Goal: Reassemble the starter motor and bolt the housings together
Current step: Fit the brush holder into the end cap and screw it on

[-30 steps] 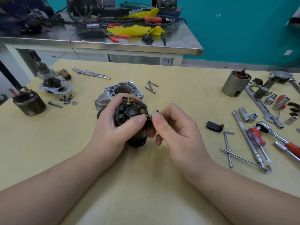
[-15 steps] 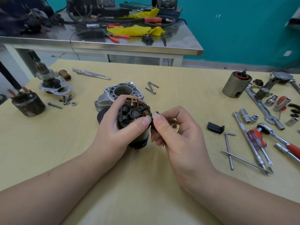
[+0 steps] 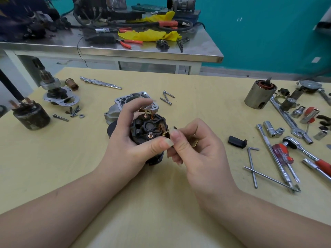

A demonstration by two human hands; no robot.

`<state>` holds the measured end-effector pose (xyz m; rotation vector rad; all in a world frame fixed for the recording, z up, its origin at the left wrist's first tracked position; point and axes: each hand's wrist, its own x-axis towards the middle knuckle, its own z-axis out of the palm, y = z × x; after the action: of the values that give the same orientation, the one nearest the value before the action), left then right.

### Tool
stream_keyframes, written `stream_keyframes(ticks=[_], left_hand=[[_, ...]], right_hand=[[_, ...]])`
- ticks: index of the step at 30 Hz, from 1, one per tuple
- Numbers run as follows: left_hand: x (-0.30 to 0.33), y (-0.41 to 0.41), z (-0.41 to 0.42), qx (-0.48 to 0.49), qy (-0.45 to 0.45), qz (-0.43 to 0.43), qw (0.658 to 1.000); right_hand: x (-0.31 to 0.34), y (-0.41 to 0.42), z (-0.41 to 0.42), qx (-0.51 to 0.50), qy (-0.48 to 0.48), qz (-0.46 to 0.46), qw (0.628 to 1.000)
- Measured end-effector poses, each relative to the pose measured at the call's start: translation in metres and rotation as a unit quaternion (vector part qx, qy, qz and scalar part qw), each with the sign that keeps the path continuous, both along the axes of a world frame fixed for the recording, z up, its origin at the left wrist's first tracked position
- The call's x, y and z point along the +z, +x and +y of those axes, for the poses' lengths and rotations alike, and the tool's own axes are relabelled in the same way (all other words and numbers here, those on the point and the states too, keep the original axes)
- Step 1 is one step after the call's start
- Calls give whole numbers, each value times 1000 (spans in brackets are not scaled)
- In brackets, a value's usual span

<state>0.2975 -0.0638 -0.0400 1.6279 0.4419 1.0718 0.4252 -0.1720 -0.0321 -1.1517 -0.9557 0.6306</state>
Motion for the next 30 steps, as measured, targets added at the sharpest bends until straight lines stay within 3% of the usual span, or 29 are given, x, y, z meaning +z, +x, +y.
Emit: stream_keyframes(ticks=[11, 21, 26, 30], left_hand=[[-6, -4, 7, 30, 8, 27, 999], [13, 0, 27, -36, -183, -26, 982], [16, -2, 28, -57, -206, -31, 976], [18, -1, 24, -25, -176, -35, 983]], right_hand=[[2, 7, 5, 20, -18, 45, 999], [1, 4, 3, 16, -4, 12, 1000], [0, 5, 4, 19, -1, 12, 1000], [-1, 7, 5, 17, 0, 10, 1000]])
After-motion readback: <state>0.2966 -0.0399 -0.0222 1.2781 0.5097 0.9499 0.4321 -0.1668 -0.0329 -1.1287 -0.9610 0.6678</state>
